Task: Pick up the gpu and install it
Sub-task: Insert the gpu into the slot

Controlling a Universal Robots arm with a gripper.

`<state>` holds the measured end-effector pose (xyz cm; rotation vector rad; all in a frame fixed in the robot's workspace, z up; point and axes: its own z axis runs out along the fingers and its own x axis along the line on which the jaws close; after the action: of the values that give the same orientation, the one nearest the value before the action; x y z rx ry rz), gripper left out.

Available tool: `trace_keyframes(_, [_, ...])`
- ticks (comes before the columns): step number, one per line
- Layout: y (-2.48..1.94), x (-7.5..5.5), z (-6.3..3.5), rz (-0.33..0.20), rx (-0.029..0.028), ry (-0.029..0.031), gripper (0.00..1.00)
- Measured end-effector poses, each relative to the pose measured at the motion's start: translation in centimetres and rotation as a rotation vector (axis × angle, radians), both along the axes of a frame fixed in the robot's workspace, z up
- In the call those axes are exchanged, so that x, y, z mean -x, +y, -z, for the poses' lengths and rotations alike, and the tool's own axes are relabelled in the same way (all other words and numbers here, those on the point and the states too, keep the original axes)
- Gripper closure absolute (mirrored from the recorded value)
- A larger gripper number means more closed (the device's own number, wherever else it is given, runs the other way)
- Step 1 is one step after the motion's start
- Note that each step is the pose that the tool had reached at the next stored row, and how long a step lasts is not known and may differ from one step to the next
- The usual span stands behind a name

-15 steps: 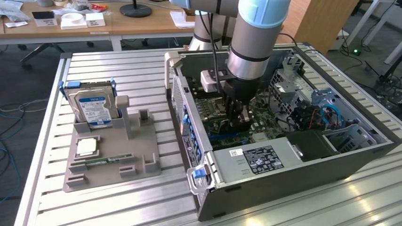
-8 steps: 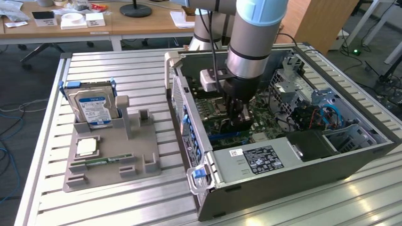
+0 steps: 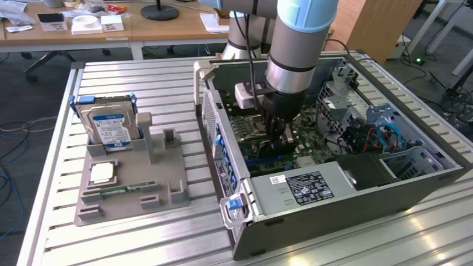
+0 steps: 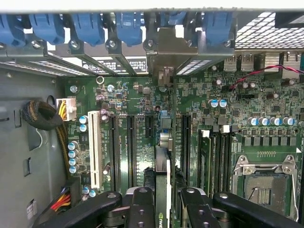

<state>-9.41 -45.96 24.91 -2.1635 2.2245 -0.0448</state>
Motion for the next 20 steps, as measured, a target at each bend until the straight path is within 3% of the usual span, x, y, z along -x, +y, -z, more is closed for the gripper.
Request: trace_keyframes(20, [0.0,0.09,0.31,0.0,-0.0001,-0.0002,0.74])
